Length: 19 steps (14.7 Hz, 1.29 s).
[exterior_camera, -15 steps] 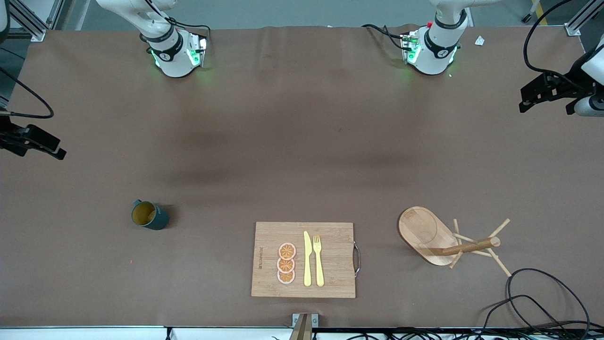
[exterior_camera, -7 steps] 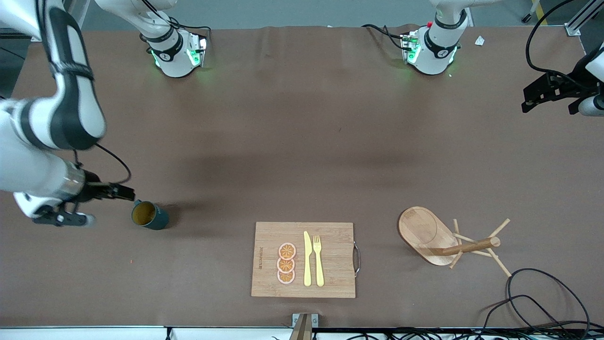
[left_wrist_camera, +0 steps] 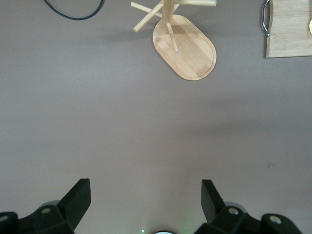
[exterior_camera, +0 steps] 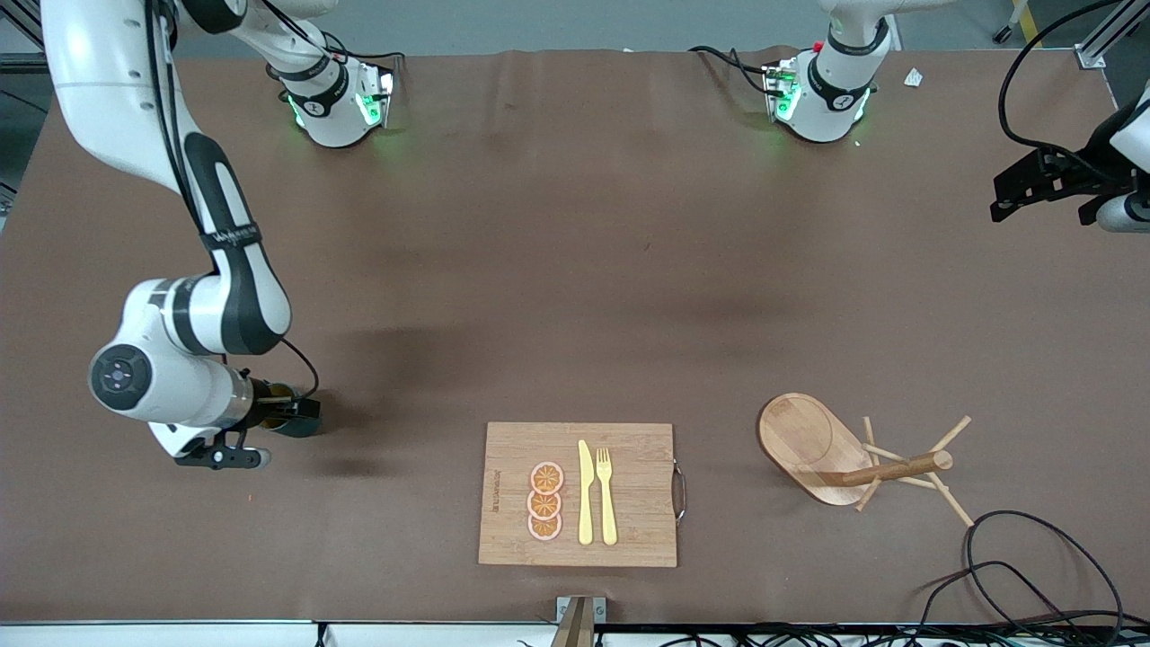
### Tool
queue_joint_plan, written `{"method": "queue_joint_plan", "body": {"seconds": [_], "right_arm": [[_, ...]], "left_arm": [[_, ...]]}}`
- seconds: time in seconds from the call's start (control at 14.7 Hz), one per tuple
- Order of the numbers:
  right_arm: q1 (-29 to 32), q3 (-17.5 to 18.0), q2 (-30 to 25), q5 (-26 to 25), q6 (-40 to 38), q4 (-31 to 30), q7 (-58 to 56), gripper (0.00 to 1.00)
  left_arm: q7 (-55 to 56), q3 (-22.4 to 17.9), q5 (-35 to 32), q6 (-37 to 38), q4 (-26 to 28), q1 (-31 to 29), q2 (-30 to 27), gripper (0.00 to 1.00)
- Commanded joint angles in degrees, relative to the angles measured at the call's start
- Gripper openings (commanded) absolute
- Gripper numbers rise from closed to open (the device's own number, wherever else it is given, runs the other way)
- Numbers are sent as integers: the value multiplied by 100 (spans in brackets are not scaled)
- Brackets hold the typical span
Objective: Pass cup and hang on rack
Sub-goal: 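Grasp the teal mug rim with the right gripper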
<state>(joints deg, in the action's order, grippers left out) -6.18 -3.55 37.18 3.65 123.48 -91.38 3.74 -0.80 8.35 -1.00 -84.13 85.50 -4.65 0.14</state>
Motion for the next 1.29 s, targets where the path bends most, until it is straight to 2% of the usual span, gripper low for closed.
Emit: {"method": "queue_joint_plan", "body": {"seconds": [0.0, 0.07, 0.14, 0.2, 0.34, 0.48, 0.61, 0.75, 0.95, 1.09, 1.22], "right_arm": [[-6, 3, -18, 66, 123, -205, 22, 50], [-6, -5, -17, 66, 97, -196, -31, 33], [3, -6, -26, 48, 88, -170, -57, 22], [20, -6, -26, 13, 88, -126, -66, 13], [-6, -6, -35, 13, 88, 6, -66, 4], [-93, 21, -52, 48, -104, 190, -58, 2], [-295, 126, -53, 57, -542, 628, -40, 1], [-611, 266, -53, 22, -773, 1068, 4, 1], [-1348, 276, -44, 39, -782, 1604, 109, 1], [-1823, 284, 52, 57, -703, 1921, 817, 1], [-2420, 302, 376, 74, -650, 2403, 1749, 1]], "left_arm": [[19, 18, 12, -86, -104, -1, 82, 100], [19, 18, 21, -95, -113, 8, 117, 100], [27, 18, 21, -95, -113, 8, 135, 100], [19, 18, 21, -95, -113, 8, 144, 100], [19, 18, 21, -130, -113, 16, 153, 100], [19, 18, 30, -130, -113, 17, 153, 100], [19, 27, 73, -139, -113, 25, 153, 100], [19, 18, 30, -139, -113, 25, 153, 100], [19, 27, 38, -148, -113, 34, 161, 100], [10, 18, 47, -148, -121, 25, 170, 100], [10, 27, 56, -148, -130, 25, 161, 100]]}}
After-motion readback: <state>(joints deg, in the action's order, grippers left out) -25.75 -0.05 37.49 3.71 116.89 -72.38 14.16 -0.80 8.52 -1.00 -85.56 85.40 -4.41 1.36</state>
